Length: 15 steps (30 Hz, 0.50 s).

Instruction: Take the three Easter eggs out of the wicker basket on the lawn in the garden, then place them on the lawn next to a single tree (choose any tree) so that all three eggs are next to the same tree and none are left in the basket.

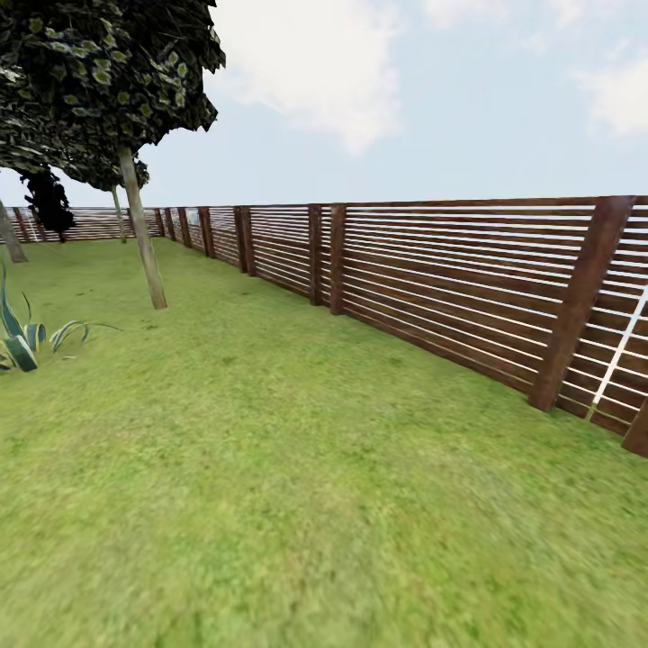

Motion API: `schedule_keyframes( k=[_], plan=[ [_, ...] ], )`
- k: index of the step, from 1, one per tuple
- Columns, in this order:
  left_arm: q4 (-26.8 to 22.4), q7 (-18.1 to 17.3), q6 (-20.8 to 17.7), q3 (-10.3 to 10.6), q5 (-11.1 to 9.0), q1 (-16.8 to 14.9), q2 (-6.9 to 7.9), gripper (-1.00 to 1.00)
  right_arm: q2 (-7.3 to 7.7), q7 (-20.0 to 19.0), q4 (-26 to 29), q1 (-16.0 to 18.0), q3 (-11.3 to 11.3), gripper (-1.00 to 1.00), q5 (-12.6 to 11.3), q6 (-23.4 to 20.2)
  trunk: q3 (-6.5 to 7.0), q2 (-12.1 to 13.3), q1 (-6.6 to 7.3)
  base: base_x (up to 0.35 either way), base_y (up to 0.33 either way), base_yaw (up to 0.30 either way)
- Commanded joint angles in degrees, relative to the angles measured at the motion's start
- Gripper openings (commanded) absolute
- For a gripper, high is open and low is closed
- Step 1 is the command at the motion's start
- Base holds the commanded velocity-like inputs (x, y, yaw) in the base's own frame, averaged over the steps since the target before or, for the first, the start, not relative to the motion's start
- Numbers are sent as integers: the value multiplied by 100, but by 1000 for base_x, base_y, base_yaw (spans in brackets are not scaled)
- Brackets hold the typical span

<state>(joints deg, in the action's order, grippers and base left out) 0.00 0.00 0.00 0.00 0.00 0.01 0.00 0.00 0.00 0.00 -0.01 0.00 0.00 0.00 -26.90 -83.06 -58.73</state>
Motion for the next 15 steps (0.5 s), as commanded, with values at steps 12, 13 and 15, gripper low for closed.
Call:
schedule_keyframes(
  k=[12, 13, 15],
  plan=[
    [-62, -26, 0, -25, -9, 113, 230, 100, 387, -49, -215, 378, 16, 100, -41, 54, -17, -1, 0, 0, 0, -61],
    [-62, -26, 0, -22, -9, 113, 229, 100, 398, -59, -247, 378, 14, 100, -42, 60, -19, -1, 0, 0, 0, -277],
    [-62, -26, 0, -19, -9, 113, 230, 100, 396, -67, -277, 379, 11, 100, -43, 67, -21, -1, 0, 0, 0, -288]
  ],
)
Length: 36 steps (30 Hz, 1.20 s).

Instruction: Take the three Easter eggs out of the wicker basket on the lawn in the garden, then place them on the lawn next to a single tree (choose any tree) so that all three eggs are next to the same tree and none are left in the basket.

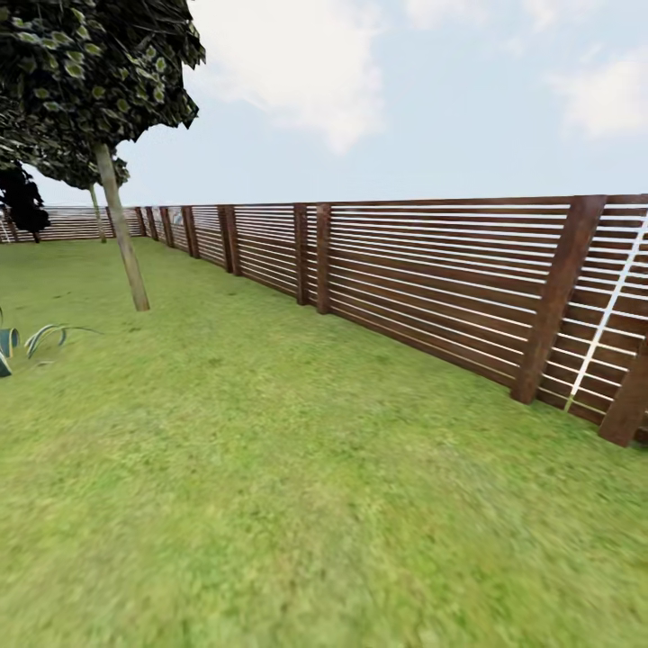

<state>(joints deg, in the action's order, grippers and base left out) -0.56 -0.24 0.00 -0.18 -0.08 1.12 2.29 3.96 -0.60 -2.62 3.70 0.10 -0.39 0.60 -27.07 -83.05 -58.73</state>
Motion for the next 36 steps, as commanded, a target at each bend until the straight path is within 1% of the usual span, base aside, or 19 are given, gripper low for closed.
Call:
schedule_keyframes(
  k=[1, 14, 29, 30, 36],
  plan=[
    [-6, -3, 0, -1, -1, 2, 2, 100, 0, -8, -19, 8, 2, 100, -4, 8, -5, -2, 0, 0, 0, -295],
    [-6, -4, 0, 4, 17, 2, -1, 100, 8, -10, -28, 8, 32, 100, -22, 2, -5, -2, 0, 0, 0, -299],
    [-6, -7, 0, 0, 17, 2, -1, 100, 9, -10, -28, 8, 46, 100, -33, 1, 27, -2, 0, 0, 0, -300],
    [-6, -7, 0, 3, 17, 2, -1, 100, 9, -10, -28, 8, 46, 100, -42, 1, 29, -2, 0, 0, 0, -300],
    [-6, -9, 0, 8, 17, 2, -1, 100, 14, -10, -21, 8, 43, 100, -272, 1, 43, -2, 0, 0, 0, -300]
  ],
)
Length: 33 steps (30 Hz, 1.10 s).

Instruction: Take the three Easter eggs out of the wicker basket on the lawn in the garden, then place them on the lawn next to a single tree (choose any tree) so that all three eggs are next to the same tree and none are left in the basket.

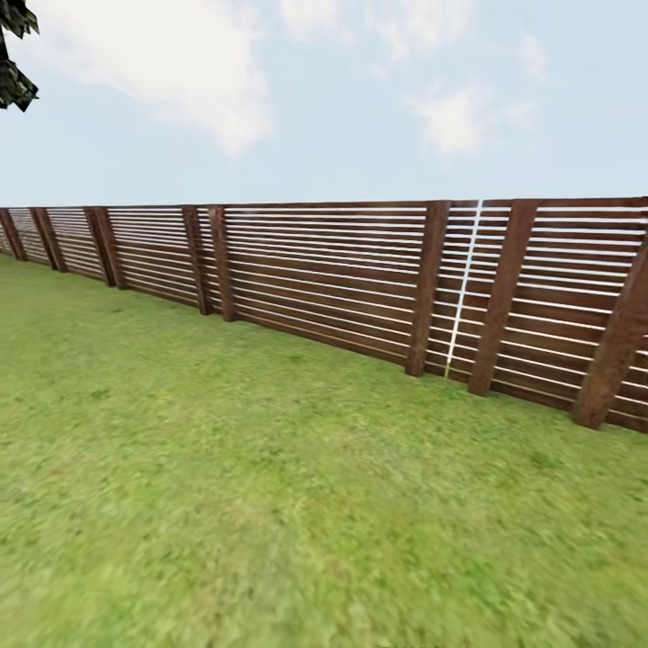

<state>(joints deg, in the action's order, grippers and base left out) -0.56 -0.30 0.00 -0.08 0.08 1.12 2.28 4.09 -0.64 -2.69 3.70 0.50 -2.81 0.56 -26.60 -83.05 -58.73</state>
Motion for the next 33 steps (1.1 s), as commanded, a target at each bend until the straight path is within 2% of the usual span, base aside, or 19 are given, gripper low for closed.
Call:
schedule_keyframes(
  k=[1, 33],
  plan=[
    [-6, -4, 0, -1, 1, 2, 1, 100, 2, -7, -13, 8, 3, 100, -50, 6, -2, -2, 0, 0, 0, -300],
    [-6, -5, 0, 8, 10, 2, 1, 100, 22, -7, -5, 8, 11, 100, -88, 6, 67, -2, 0, 0, 0, -300]
  ],
)
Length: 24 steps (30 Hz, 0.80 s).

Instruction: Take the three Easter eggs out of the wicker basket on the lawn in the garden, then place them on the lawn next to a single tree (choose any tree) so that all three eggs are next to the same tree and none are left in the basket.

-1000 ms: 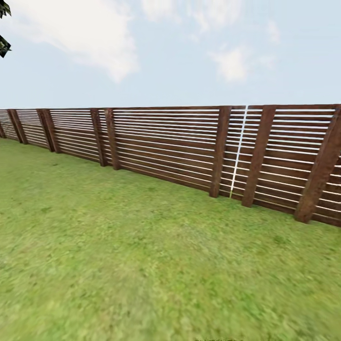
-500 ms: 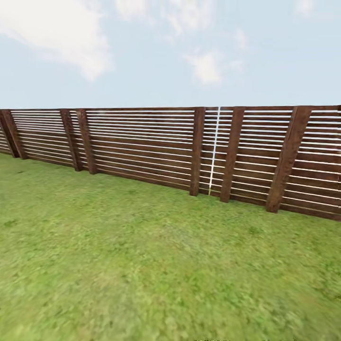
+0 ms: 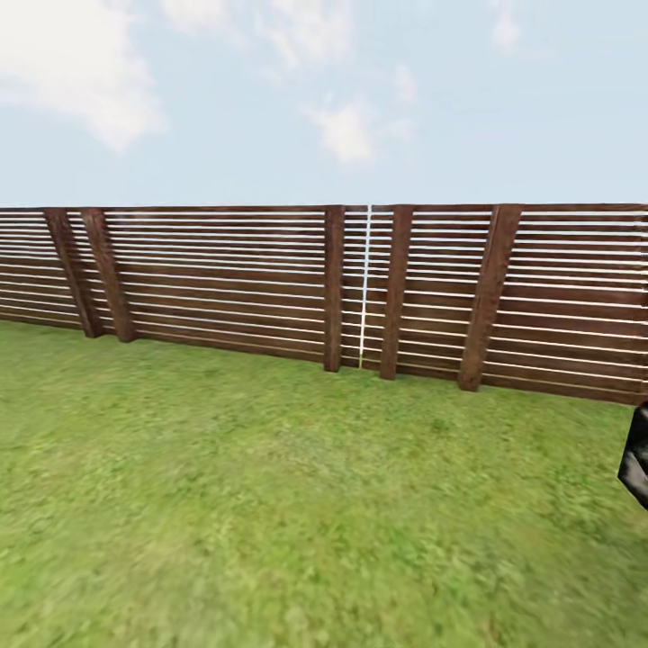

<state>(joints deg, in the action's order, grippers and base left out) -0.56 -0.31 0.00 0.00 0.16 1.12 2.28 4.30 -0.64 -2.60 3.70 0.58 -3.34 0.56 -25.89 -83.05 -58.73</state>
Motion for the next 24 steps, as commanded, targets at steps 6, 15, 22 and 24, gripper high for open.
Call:
schedule_keyframes(
  k=[6, 15, 22, 24],
  plan=[
    [-6, -1, 0, 0, 2, 2, 1, 100, 8, -7, -12, 8, 3, 100, -35, 6, 9, -3, 0, 0, 0, -300],
    [-6, -1, 0, 0, 2, 2, -3, 100, 9, -7, -11, 8, 3, 100, -35, 6, 28, -3, 0, 0, 0, -300],
    [-6, -1, 0, 0, 8, 2, -5, 100, 9, -7, -11, 8, 3, 100, -36, 6, 43, -3, 0, 0, 0, -300],
    [-6, -1, 0, 0, 9, 2, -7, 100, 9, -7, -10, 8, 3, 100, -35, 6, 47, -3, 0, 0, 0, -300]
  ],
)
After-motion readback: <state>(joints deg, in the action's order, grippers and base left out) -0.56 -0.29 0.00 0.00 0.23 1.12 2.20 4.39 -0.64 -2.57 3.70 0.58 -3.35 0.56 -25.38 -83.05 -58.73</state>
